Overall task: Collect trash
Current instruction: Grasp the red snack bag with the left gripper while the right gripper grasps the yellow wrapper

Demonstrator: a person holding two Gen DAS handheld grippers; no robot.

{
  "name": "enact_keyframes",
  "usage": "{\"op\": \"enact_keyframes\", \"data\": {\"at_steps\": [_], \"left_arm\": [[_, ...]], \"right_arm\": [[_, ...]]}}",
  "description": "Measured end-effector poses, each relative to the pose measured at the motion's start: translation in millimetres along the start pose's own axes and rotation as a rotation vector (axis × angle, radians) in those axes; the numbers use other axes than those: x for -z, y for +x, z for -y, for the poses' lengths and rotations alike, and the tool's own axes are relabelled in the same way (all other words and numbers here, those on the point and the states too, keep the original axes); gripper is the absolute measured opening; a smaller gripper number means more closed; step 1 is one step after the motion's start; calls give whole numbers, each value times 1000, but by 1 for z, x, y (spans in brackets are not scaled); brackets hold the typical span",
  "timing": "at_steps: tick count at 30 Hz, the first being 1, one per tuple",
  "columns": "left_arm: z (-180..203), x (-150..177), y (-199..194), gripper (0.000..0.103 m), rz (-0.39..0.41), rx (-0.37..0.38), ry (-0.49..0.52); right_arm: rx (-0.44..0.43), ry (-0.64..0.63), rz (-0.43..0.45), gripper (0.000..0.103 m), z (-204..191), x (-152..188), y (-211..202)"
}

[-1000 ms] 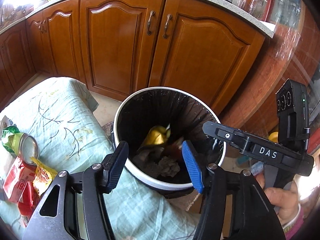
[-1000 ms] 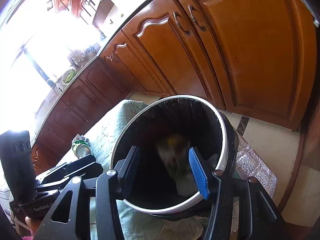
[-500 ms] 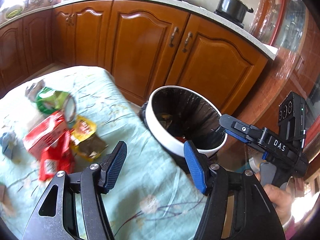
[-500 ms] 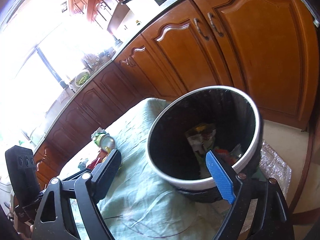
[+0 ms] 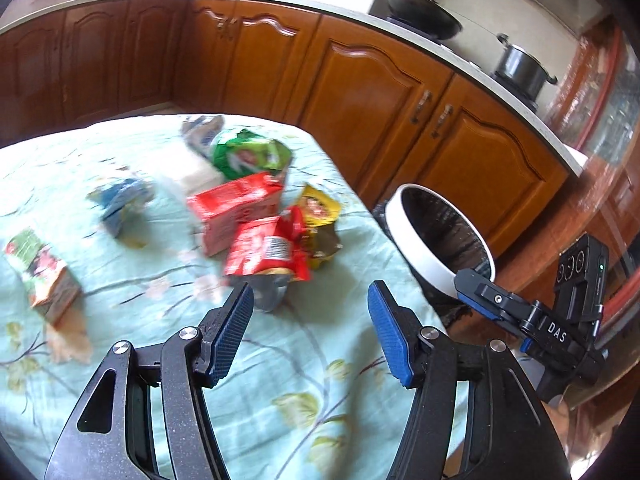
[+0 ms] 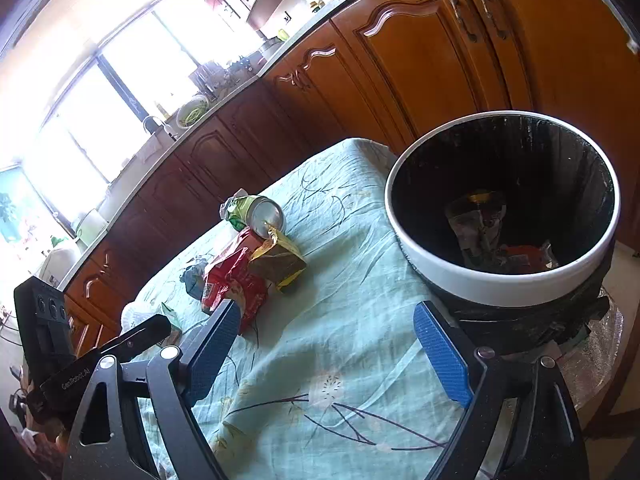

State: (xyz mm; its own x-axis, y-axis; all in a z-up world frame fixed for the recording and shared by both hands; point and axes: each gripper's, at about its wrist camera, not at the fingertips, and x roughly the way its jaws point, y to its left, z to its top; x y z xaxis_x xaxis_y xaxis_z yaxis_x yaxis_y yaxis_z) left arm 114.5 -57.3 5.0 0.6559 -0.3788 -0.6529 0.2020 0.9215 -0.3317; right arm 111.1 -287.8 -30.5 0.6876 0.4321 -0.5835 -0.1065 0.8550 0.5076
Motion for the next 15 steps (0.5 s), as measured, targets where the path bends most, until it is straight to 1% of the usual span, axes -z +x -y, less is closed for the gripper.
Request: {"op": "enact_keyframes", "data": {"at_steps": [3,7,12,15], "left_arm": [[-17,4,-4,60,6,-26,-27],[-34,8,-4,60,-1,-43,-56],[-45,9,2,60,-10,-64,-54],[-48,10,6,60,-8,-84,-47]], "right_arm": [[-6,-14,-12,90,-9,3,6],[-5,-39,-20,90,-17,3,13],[6,-71,-29,90,-25,-1,25],[23,-104,-45,88,-30,-5,37]]}}
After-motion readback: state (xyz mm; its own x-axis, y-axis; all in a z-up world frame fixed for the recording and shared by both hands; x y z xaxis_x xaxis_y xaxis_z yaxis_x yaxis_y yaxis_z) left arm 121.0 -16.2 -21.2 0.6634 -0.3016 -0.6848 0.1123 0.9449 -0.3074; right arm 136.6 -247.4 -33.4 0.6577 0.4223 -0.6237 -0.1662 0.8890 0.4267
